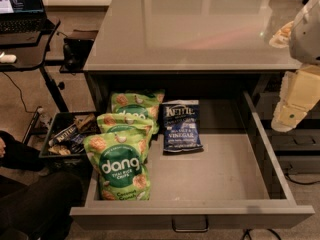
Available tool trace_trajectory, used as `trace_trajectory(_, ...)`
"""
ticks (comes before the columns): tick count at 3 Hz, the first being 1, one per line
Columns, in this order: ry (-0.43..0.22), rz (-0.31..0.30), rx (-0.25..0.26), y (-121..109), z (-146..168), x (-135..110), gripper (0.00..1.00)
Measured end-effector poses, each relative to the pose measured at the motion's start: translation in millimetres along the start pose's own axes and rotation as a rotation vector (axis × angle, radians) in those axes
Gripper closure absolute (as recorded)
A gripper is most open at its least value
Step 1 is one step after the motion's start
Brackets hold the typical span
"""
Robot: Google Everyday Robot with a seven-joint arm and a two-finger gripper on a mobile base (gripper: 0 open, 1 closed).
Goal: Pick blue chip bag from top drawer and place on counter
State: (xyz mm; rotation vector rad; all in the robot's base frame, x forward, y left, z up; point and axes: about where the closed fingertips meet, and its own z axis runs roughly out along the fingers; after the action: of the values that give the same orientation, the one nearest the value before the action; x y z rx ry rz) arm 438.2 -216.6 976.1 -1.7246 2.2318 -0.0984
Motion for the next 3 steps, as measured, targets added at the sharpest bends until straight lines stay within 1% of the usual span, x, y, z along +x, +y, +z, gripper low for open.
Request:
trace_trajectory(1, -0.004, 0.0, 0.01, -1, 0, -1, 0.0)
trace_trajectory(2, -0.022, 0.004, 0.024, -11, 26, -3, 0.0)
trace_trajectory(3, -0.063, 0.002, 0.045, -33, 73, -8, 0.0)
